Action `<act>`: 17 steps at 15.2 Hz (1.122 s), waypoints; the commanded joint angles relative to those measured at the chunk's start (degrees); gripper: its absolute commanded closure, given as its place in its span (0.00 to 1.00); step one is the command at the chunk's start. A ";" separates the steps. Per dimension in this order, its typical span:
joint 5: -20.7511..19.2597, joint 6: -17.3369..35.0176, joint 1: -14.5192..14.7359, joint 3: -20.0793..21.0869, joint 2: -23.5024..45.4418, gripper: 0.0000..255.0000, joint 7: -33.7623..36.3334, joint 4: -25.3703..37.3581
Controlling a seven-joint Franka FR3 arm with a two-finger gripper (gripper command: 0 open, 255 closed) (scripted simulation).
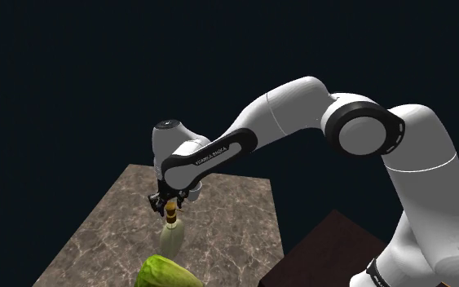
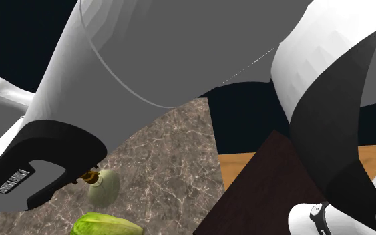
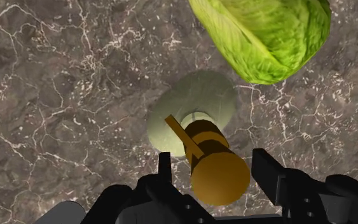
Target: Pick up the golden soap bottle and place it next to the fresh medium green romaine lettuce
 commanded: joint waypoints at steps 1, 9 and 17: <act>0.00 0.01 0.00 0.00 -0.02 0.00 0.00 0.00; 0.73 -4.92 -0.42 0.54 -4.28 0.00 -0.42 0.69; 0.73 -4.92 -0.42 0.54 -4.28 0.00 -0.42 0.69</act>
